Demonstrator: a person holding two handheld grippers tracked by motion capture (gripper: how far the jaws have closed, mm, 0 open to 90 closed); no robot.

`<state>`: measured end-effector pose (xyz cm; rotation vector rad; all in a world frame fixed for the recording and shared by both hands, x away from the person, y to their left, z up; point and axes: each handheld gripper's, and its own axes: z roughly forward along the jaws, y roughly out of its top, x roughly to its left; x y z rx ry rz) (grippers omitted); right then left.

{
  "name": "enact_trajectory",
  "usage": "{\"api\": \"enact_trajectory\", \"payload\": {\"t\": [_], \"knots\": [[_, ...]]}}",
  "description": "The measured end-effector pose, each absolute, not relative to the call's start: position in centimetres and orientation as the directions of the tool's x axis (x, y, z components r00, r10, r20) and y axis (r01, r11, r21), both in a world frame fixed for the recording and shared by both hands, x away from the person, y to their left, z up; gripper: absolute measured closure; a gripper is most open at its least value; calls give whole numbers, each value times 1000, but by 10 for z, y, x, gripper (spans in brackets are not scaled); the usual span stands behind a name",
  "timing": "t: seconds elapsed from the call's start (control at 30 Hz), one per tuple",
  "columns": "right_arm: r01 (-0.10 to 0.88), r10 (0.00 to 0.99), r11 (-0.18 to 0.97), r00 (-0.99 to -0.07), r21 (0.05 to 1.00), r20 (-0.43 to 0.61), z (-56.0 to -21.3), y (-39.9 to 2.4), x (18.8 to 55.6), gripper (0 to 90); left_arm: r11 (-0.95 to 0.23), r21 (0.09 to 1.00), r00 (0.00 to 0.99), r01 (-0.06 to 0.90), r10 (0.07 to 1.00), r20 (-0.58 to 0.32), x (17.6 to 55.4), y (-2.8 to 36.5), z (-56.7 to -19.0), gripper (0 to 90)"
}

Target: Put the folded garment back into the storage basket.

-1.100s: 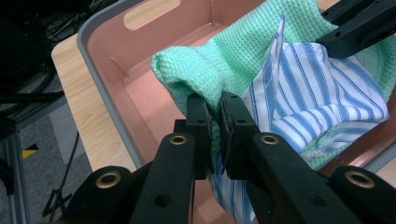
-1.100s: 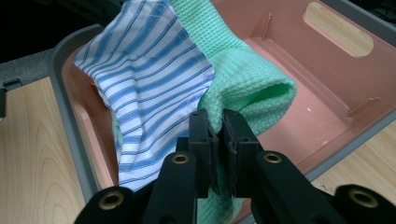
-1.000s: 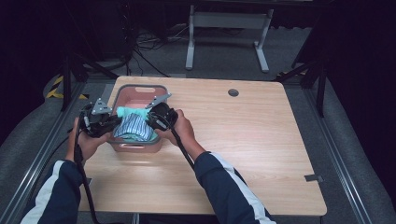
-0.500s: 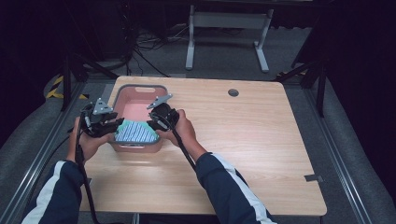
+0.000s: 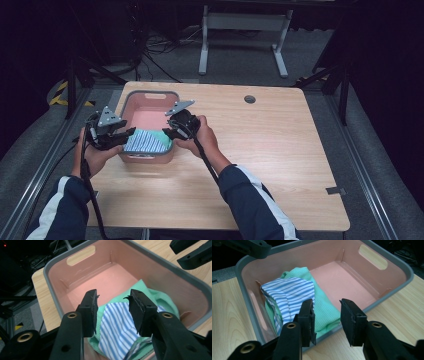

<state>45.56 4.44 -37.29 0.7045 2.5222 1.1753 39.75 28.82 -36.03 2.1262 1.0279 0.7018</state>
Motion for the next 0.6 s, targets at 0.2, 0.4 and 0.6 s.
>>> {"api": "enact_trajectory", "payload": {"t": [0.2, 0.4, 0.6], "knots": [[295, 533, 574, -843, 764, -74, -367, 30, 450, 571, -477, 757, 560, 446, 808, 180, 392, 277, -356, 552], [295, 544, 590, -833, 752, -100, -365, 7, 443, 538, -484, 772, 591, 412, 787, 177, 383, 259, -351, 487], [294, 558, 603, -820, 742, -128, -365, -17, 438, 493, -489, 776, 609, 398, 774, 175, 376, 245, -350, 451]]}}
